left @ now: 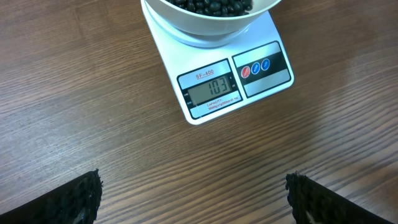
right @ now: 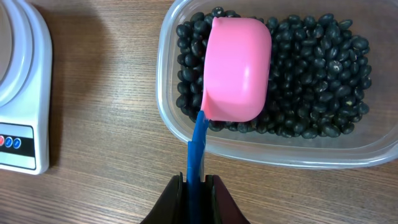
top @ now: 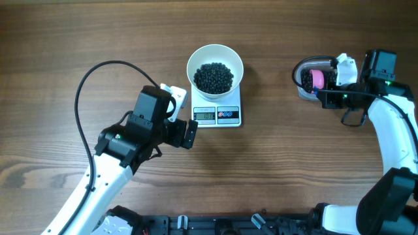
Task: Scoop item into bowl and weigh 150g on scale
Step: 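Dip the pink scoop into the black beans with the right gripper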
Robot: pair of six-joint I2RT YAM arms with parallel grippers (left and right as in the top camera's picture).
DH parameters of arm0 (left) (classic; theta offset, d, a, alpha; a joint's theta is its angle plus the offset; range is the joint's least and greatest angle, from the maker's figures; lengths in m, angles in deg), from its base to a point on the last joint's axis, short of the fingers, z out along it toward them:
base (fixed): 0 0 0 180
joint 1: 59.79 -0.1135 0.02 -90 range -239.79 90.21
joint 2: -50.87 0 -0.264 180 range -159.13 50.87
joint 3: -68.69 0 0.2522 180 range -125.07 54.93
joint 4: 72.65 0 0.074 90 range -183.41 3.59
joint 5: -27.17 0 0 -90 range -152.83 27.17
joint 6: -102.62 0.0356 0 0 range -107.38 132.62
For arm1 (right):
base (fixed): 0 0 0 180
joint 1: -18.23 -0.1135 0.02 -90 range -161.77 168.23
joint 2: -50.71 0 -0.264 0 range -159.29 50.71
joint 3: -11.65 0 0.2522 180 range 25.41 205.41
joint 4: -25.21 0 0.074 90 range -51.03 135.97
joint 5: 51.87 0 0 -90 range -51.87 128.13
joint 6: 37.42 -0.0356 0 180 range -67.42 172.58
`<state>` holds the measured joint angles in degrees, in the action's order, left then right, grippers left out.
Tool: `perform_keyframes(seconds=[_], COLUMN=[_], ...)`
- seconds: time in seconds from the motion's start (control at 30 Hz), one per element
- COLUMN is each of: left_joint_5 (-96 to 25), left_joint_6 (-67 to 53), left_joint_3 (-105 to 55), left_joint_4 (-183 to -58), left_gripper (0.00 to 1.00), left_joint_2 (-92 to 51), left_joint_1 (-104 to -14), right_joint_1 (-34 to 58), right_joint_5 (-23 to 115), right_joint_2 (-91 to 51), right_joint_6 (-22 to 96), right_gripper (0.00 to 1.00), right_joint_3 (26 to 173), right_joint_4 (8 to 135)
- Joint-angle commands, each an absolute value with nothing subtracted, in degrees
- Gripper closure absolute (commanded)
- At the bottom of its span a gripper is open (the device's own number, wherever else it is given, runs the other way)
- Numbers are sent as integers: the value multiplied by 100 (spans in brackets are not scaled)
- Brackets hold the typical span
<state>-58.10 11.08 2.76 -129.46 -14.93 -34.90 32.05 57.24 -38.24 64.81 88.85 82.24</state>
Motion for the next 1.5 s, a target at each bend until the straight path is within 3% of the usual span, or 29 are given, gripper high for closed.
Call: perform_keyframes(seconds=[0.0, 0.23, 0.47, 1.27, 1.47], left_joint_5=[-5842, -5842, -5842, -5842, -5842], left_joint_6=[1180, 1178, 1178, 1178, 1180], left_joint_3=[320, 320, 320, 320, 320], left_joint_4=[-12928, -12928, -12928, -12928, -12928], left_gripper=[0, 0, 0, 0, 0], left_joint_2=[-1515, -1515, -1515, -1515, -1515], left_joint_1=[-3517, -3517, -3517, -3517, -3517], right_joint_1=[3210, 3413, 3678, 4456, 4679], right_joint_5=[6201, 6321, 7381, 7438, 8111], right_joint_2=[-3931, -3931, -3931, -3931, -3931], right_joint_6=[6214, 5659, 5641, 5066, 5029], right_gripper=[96, 96, 96, 96, 96], right_joint_3=[8870, 8872, 8870, 8870, 8870], right_joint_4=[8276, 8281, 8327, 8530, 8467])
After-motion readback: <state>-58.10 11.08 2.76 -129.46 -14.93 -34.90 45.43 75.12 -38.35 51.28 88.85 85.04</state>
